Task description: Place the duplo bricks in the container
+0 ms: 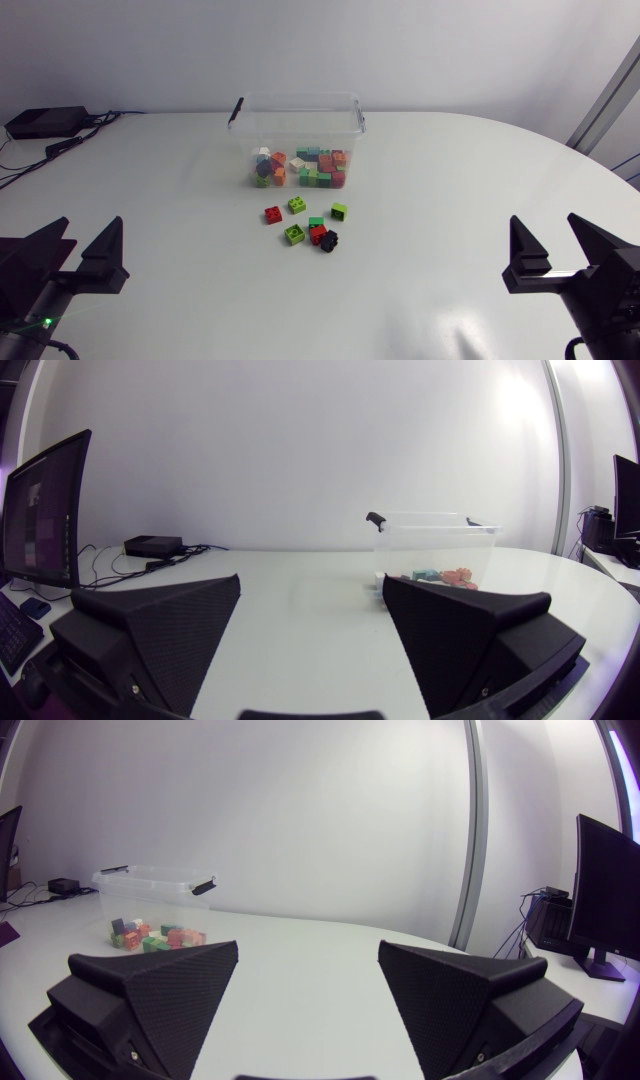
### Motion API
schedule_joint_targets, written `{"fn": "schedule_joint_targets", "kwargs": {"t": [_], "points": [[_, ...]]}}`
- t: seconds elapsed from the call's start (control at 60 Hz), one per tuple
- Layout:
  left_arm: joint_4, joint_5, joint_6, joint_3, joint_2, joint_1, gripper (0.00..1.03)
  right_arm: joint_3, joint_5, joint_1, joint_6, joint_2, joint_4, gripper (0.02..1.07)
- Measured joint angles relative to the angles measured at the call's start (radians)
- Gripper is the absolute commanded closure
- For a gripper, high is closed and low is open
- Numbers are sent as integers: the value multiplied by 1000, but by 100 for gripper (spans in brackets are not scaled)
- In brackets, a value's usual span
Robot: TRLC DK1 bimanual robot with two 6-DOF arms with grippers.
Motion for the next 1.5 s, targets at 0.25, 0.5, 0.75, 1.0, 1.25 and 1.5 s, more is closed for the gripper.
{"fn": "schedule_joint_targets", "kwargs": {"t": [0.25, 0.5, 0.75, 1.0, 1.25, 1.5], "points": [[0, 0, -4, 0, 0, 0, 4, 0, 0, 1, 0, 0, 0, 5], [-10, 0, -23, 4, 0, 0, 4, 2, 5, 1, 0, 0, -8, 6], [-45, 0, -45, 118, 76, -4, 5, 130, 6, 4, 0, 65, -53, 6], [-44, 0, -45, 325, 408, -68, 5, 306, 8, 56, 0, 344, -49, 6], [-82, 0, -44, 453, 714, -143, 6, 399, 4, 93, 0, 593, -48, 6], [-159, 0, -5, 557, 987, -218, 6, 420, 0, 117, 0, 740, -48, 6]]}}
